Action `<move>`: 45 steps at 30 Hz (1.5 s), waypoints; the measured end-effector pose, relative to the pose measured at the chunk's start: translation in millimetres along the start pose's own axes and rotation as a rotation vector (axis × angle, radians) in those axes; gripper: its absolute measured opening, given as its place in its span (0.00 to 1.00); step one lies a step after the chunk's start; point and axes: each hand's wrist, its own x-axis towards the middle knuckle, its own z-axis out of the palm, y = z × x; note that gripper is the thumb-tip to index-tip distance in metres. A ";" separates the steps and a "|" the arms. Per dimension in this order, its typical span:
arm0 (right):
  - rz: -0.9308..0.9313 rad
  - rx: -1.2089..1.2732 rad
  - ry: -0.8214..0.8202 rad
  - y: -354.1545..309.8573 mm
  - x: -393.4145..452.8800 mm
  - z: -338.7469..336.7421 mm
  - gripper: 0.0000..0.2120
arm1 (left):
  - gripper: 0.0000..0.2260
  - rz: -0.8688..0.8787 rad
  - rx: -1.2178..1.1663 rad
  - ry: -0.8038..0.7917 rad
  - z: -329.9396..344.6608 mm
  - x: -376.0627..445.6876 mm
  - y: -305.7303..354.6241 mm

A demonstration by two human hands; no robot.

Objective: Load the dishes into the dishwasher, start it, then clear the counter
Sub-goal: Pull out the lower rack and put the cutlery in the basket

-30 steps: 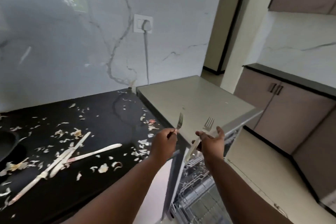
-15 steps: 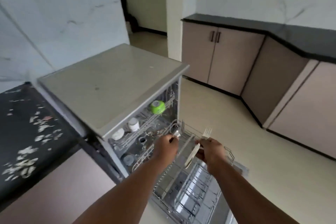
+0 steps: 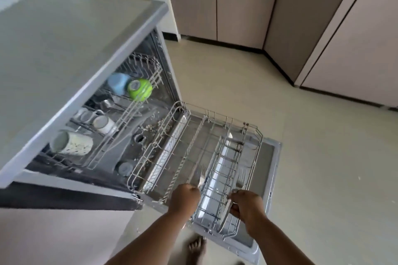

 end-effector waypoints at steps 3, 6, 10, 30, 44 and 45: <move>-0.026 -0.095 0.065 22.2 35.5 9.4 0.07 | 0.14 -0.019 0.068 -0.024 27.5 31.8 -13.9; -0.039 -0.206 0.115 44.3 66.6 20.9 0.10 | 0.10 -0.001 0.121 -0.036 42.8 62.1 -15.5; -0.050 -0.331 0.173 52.1 106.2 37.9 0.10 | 0.11 0.026 0.176 -0.038 62.0 105.5 -9.3; -0.253 -0.654 0.214 40.3 258.4 91.9 0.13 | 0.06 0.152 0.370 -0.020 165.8 249.6 -7.0; -0.272 -0.690 0.214 40.3 264.3 96.2 0.10 | 0.07 0.082 0.468 0.045 166.9 255.7 -3.9; -0.273 -0.690 0.211 39.8 263.8 95.7 0.10 | 0.07 0.070 0.477 0.047 166.1 256.2 -1.0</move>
